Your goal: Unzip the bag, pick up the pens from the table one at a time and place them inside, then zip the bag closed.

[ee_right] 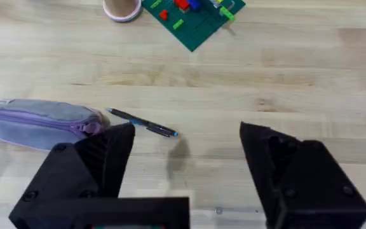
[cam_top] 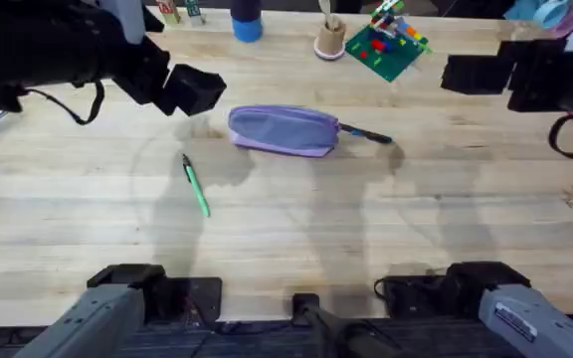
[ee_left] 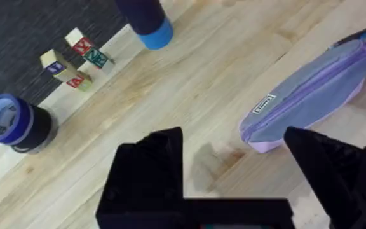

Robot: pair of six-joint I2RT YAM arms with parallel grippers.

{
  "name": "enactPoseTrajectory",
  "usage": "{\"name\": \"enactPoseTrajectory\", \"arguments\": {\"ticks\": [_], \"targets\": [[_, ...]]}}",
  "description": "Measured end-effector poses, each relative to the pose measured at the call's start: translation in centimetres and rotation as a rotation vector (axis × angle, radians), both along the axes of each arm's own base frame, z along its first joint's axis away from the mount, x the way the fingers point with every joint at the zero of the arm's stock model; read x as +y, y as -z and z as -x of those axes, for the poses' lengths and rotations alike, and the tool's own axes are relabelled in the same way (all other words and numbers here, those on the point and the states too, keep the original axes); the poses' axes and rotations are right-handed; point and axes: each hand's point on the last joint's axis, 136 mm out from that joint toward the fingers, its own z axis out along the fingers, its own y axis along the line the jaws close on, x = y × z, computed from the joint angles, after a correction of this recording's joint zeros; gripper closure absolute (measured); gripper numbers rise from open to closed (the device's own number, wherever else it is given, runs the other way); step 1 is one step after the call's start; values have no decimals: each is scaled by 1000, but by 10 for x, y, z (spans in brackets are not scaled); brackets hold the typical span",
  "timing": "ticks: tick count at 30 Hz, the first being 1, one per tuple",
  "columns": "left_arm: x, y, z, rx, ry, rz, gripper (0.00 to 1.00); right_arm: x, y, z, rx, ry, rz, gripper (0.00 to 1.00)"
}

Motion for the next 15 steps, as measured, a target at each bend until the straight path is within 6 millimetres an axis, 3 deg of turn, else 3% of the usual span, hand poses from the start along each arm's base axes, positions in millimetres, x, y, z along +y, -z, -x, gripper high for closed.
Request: {"name": "enactPoseTrajectory", "arguments": {"ticks": [7,15], "targets": [[-2,10,-5,22,28,-16,8,0,1,1,6,0,0,6],[-5,6,-7,-16,77,-41,8,0,1,1,6,0,0,6]]}}
